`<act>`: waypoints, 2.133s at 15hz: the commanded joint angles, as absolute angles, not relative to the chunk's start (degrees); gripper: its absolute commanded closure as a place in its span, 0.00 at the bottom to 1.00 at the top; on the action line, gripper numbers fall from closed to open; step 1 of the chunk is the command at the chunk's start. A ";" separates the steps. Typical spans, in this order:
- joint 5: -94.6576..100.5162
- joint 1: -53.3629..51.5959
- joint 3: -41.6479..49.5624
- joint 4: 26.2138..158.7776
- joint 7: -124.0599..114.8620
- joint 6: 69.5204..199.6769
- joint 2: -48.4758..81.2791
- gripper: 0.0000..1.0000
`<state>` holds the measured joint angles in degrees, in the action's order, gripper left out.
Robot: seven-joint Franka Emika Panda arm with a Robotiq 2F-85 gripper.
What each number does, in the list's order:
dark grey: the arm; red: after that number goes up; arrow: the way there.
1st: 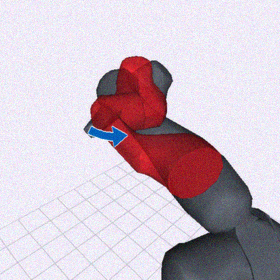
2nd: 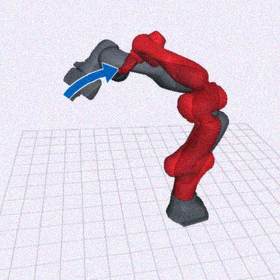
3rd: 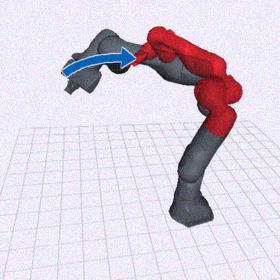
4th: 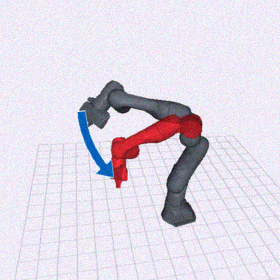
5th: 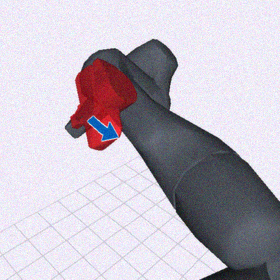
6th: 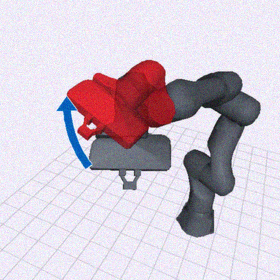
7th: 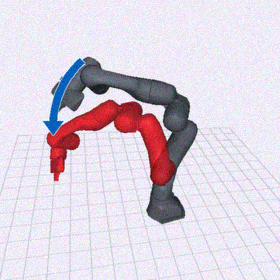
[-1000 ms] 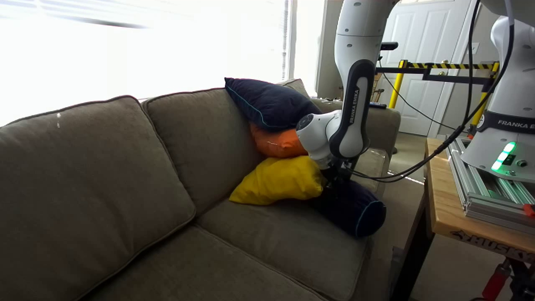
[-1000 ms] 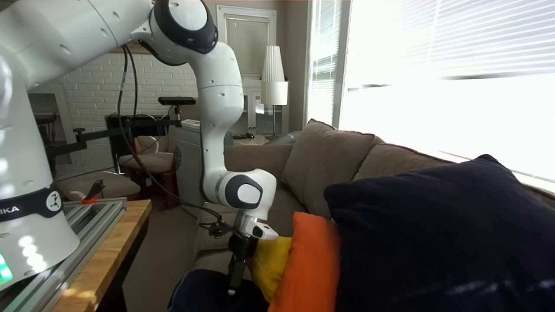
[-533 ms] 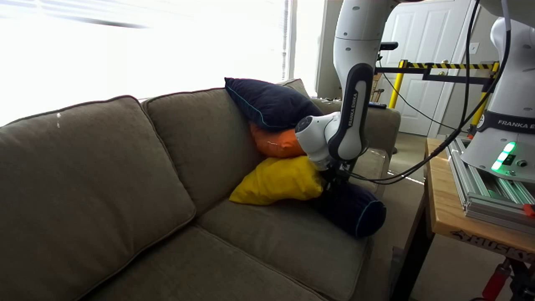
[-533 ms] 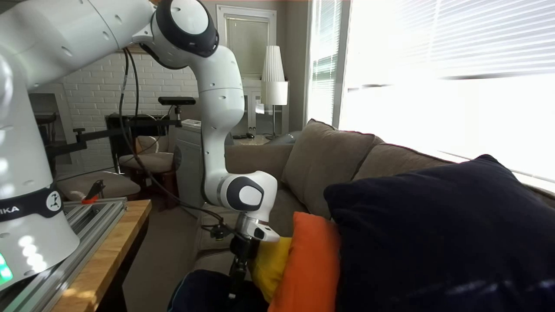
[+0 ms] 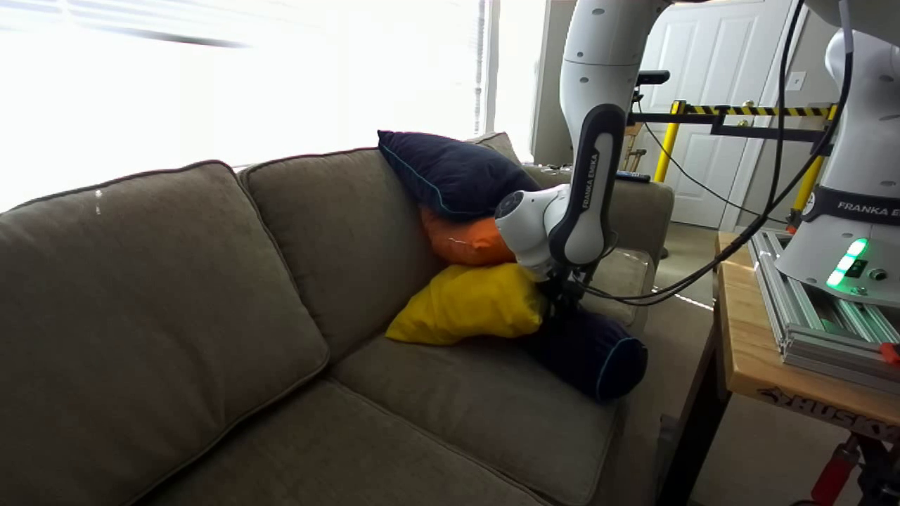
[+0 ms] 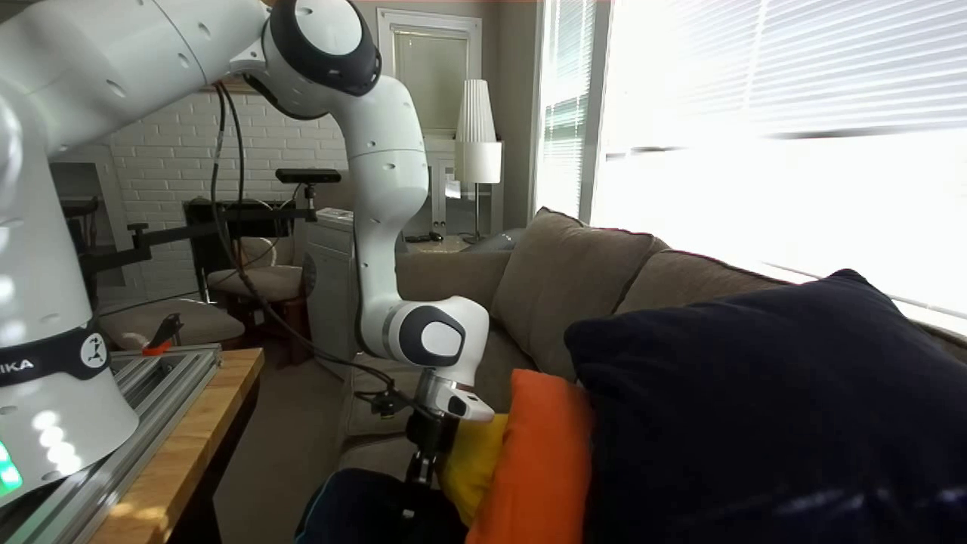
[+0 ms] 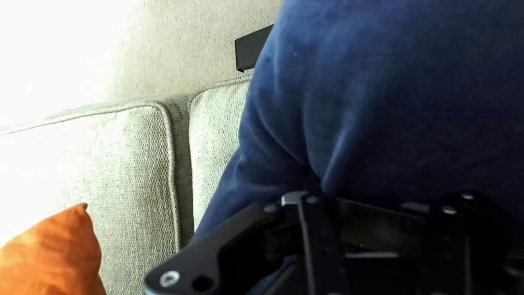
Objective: Move the blue cylindrical pillow to the left.
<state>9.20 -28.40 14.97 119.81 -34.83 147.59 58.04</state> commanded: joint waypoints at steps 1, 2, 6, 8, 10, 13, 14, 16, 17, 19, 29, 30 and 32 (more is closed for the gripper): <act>8.09 -26.59 13.45 119.43 -35.09 147.78 57.11 1.00; 8.06 -26.29 13.19 119.91 -34.78 147.78 56.17 1.00; 7.92 -25.24 11.56 123.14 -33.46 147.34 49.96 1.00; 7.67 -24.70 10.61 124.48 -33.40 146.64 46.60 1.00; 7.56 -24.27 9.52 125.19 -33.44 145.92 43.60 1.00; 7.64 -23.12 7.54 125.24 -32.69 144.85 41.18 0.75; 7.32 -22.31 6.40 125.00 -31.93 143.83 40.69 0.74; 6.94 -21.28 4.63 124.37 -31.06 141.93 40.31 0.61; 6.79 -20.92 3.88 124.02 -30.72 140.56 40.23 0.53; 6.70 -20.38 2.77 123.36 -30.25 139.27 40.73 0.40; 9.64 -21.48 3.86 120.24 -31.96 132.24 46.00 0.00; 9.78 -21.59 4.14 119.70 -32.24 132.56 47.11 0.00; 10.97 -22.83 5.55 118.99 -33.46 132.99 48.90 0.00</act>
<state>8.97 -21.27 3.85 121.82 -32.15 133.93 45.32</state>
